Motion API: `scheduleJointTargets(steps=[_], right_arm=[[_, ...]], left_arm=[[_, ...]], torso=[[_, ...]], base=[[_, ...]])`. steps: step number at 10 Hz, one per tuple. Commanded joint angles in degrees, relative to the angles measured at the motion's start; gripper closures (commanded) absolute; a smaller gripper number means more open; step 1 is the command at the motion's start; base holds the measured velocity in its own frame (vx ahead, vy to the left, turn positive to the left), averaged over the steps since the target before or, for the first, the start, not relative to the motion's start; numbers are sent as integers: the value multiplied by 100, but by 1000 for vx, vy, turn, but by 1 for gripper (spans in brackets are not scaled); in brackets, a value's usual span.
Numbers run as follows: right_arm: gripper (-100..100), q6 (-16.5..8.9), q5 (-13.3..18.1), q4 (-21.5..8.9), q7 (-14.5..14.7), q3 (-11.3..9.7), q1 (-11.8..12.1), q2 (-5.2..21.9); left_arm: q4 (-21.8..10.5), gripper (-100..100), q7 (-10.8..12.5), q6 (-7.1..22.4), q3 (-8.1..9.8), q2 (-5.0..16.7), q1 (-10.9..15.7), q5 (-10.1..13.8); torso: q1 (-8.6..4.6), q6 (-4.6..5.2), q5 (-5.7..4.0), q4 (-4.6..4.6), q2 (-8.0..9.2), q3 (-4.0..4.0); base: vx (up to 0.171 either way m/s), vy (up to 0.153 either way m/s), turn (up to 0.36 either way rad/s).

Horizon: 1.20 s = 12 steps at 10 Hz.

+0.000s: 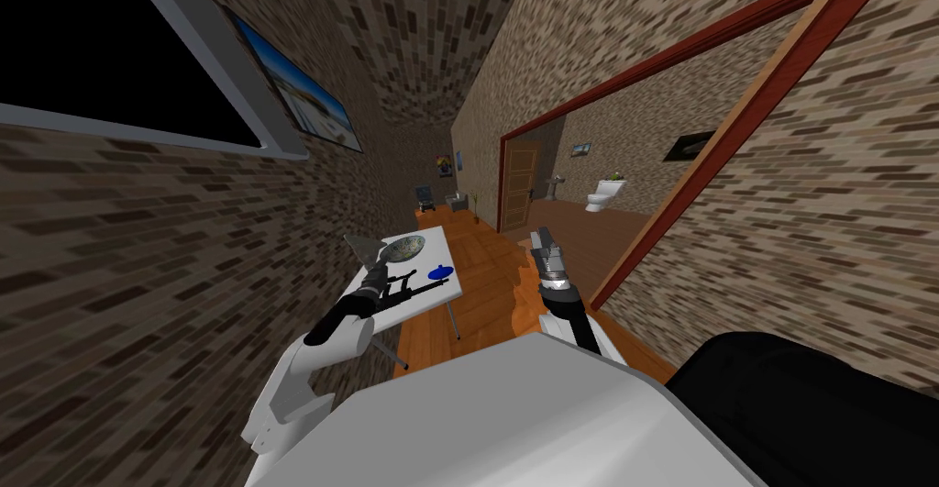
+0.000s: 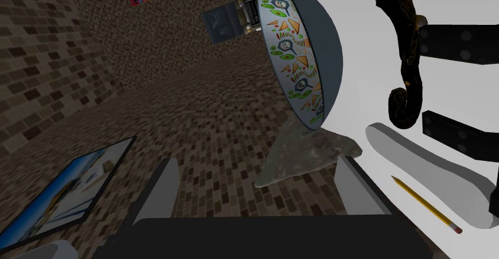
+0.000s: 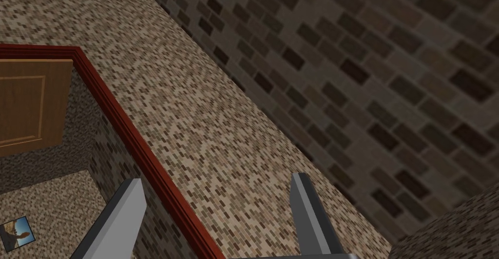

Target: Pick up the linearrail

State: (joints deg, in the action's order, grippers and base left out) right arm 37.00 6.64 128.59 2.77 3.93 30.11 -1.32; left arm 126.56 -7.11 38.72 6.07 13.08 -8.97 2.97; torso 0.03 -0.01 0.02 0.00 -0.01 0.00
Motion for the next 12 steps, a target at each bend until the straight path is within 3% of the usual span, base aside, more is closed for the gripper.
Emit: scheduleJointTargets(steps=[1,2,12], right_arm=[[0,0,0,0,0,0,0,0],[0,0,0,0,0,0,0,0],[0,0,0,0,0,0,0,0]], left_arm=[[-34,-100,-4,179,-2,-14,43,-15],[-94,-100,-14,403,53,11,168,25],[-284,-100,-41,1873,209,96,537,134]], torso=[[0,0,0,0,0,0],[-2,0,0,0,0,0],[-2,1,-1,0,-1,0]], base=[[1,6,3],[2,10,-33],[1,9,-23]])
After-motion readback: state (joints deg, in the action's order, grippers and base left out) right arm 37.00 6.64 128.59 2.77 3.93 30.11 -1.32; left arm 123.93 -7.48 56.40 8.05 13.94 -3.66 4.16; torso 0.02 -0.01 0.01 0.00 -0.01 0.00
